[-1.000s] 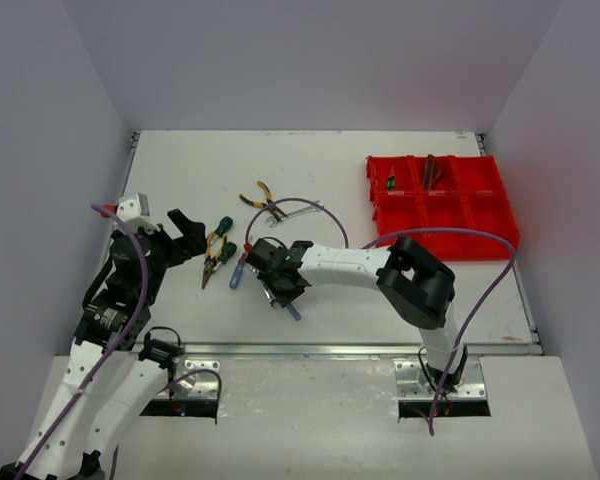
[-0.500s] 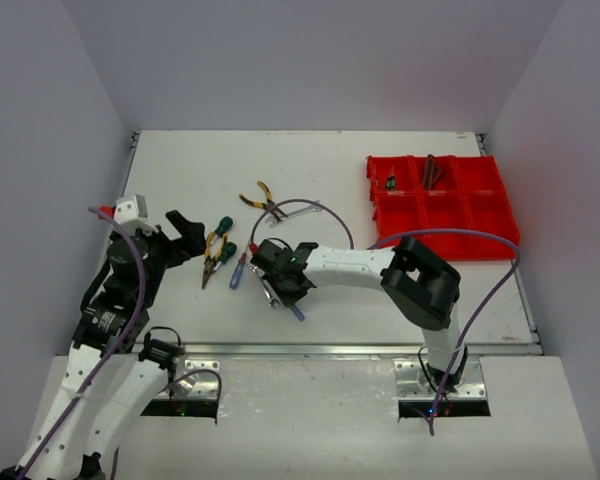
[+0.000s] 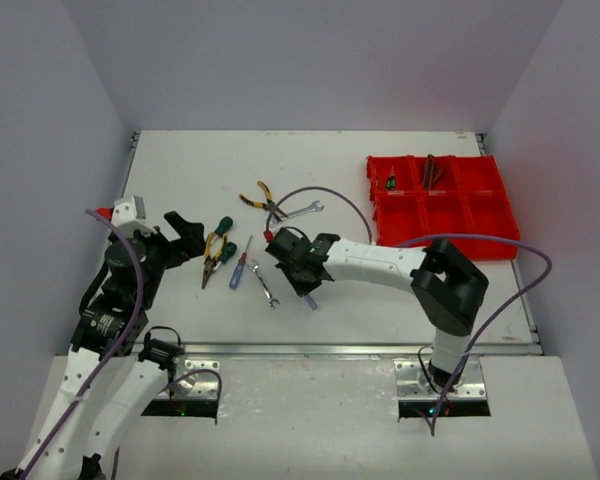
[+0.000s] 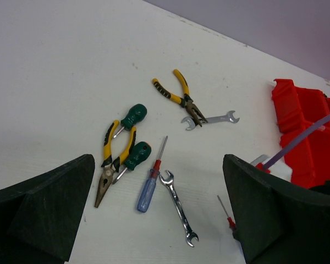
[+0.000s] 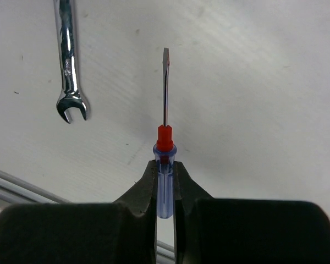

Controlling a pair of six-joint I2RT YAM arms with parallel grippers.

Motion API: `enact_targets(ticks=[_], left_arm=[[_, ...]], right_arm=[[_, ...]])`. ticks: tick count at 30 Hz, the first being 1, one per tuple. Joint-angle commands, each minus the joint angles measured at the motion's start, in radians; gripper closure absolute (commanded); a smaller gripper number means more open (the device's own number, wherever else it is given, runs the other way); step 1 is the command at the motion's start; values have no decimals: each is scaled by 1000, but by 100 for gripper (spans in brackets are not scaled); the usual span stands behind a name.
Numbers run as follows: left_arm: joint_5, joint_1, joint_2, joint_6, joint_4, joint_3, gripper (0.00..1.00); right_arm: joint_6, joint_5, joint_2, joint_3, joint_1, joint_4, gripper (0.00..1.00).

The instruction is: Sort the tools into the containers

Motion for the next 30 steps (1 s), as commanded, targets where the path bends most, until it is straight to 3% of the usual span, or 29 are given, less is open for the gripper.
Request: enact_targets(ticks=[1,7,10,14,20,30], left_arm=[[7,-11,-8,7,41,16,0],[12,-11,-7,6,40,16,0],[16,-11,-8,8,41,17,0],[16,-11,-18,8,43,17,0],[39,-17,-20,11,45,17,0],[40,-37,-34,14,44,20,0]], right_arm=[[-42,100,-173,-1,-106,-29,100],[-142,190,-283,87,-453,-65,100],[-176,283,-245,190,-686,-67,100],[-177,297,-163,291,-910,14,100],[-257,407,54,547,-997,78,100],[-370,496,278,644,-1081,248,100]])
